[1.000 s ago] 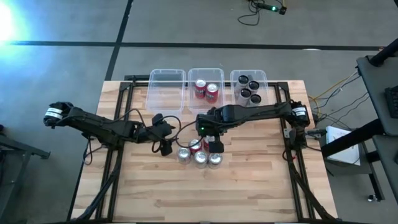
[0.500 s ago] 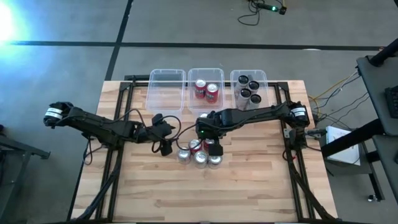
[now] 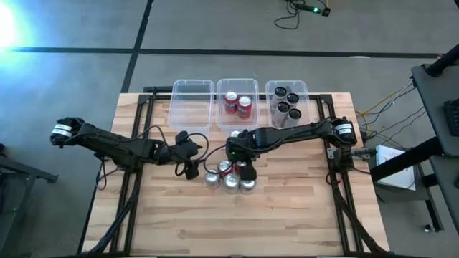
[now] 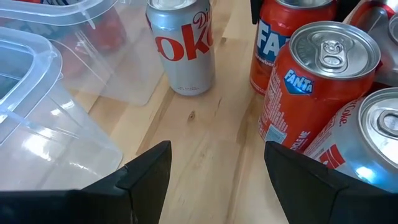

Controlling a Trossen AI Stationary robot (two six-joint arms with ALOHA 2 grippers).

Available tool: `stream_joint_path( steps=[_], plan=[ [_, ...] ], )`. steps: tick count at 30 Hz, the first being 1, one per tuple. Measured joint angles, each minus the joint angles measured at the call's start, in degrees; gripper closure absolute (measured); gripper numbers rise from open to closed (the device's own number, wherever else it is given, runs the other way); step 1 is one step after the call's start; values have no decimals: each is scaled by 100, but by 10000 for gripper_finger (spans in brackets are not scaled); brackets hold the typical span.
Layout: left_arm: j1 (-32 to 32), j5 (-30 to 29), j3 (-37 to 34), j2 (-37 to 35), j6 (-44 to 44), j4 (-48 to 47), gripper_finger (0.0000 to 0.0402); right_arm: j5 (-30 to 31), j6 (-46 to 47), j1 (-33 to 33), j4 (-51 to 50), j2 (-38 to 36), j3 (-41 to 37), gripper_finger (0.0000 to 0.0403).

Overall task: Sort soda cans
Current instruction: Put the right red soda can into the center transparent bin

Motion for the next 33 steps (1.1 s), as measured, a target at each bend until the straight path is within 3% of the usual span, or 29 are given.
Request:
stream_joint_path(
  steps=[7, 17, 23, 28, 33],
  plan=[
    [0, 0, 0, 0, 0, -4, 159, 50, -64, -9, -621, -7, 326, 102],
    [0, 1, 2, -2, -1, -4, 159, 221, -655, -79, -1831, -48, 2805, 99],
    [0, 2, 2, -2, 0, -4, 159, 886, -986, -510, -1907, -52, 3862, 99],
    [-2, 2, 2, -2, -2, -5, 159, 971, -1146, -1114, -1828, -50, 3898, 99],
    [-2, 2, 2, -2, -2, 56, 159, 669, -1223, -1712, -1203, -39, 3282, 99]
  ],
)
